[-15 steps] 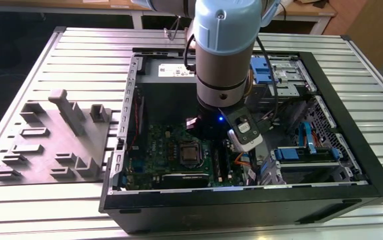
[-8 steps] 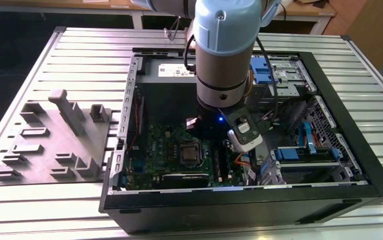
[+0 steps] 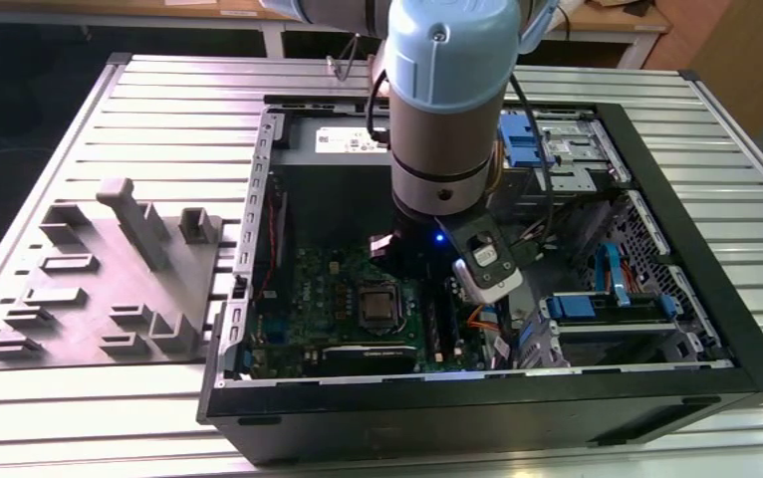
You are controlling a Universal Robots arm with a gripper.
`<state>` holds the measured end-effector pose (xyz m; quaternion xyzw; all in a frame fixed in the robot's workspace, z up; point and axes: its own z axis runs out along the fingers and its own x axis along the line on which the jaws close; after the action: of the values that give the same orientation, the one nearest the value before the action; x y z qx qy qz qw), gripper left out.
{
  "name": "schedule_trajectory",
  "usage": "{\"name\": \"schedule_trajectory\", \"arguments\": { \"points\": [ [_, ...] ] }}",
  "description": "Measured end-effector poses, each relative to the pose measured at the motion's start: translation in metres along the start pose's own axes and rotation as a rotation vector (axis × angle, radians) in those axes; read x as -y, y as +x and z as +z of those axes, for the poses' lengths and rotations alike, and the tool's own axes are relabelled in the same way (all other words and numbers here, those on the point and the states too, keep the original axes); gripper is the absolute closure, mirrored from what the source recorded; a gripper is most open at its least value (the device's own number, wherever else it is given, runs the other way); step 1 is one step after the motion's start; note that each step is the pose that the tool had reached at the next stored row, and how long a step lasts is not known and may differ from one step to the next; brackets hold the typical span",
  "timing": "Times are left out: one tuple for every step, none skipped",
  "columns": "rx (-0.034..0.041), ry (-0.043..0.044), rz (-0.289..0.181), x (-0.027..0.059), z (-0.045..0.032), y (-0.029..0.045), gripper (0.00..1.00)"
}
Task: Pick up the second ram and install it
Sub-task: 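Insert the second ram into the second slot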
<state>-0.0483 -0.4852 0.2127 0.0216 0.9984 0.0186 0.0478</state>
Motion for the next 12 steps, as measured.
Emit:
{"name": "schedule_trajectory", "arguments": {
  "points": [
    [0.0004, -0.0012, 0.0, -0.0002, -0.0014, -0.0002, 0.82],
    [0.0004, -0.0012, 0.0, -0.0003, -0.004, -0.0004, 0.82],
    [0.0, -0.0001, 0.0, -0.0003, -0.0071, -0.0007, 0.82],
    [-0.0001, 0.0004, 0.0, -0.0003, -0.0088, -0.0008, 0.82],
    [0.0, 0.0001, 0.0, -0.0003, -0.0088, -0.0008, 0.82],
    [0.0, 0.0001, 0.0, -0.0003, -0.0089, -0.0008, 0.82],
    [0.0, 0.0, 0.0, -0.0003, -0.0088, -0.001, 0.82],
    [0.0, 0.0, 0.0, -0.0003, -0.0088, -0.0012, 0.82],
    [-0.0001, 0.0002, 0.0, -0.0003, -0.0091, -0.0013, 0.82],
    [-0.0002, 0.0005, 0.0, -0.0003, -0.0102, -0.0013, 0.82],
    [-0.0001, 0.0004, 0.0, -0.0004, -0.012, -0.0015, 0.82],
    [0.0, 0.0001, 0.0, -0.0005, -0.0141, -0.0017, 0.82]
  ]
}}
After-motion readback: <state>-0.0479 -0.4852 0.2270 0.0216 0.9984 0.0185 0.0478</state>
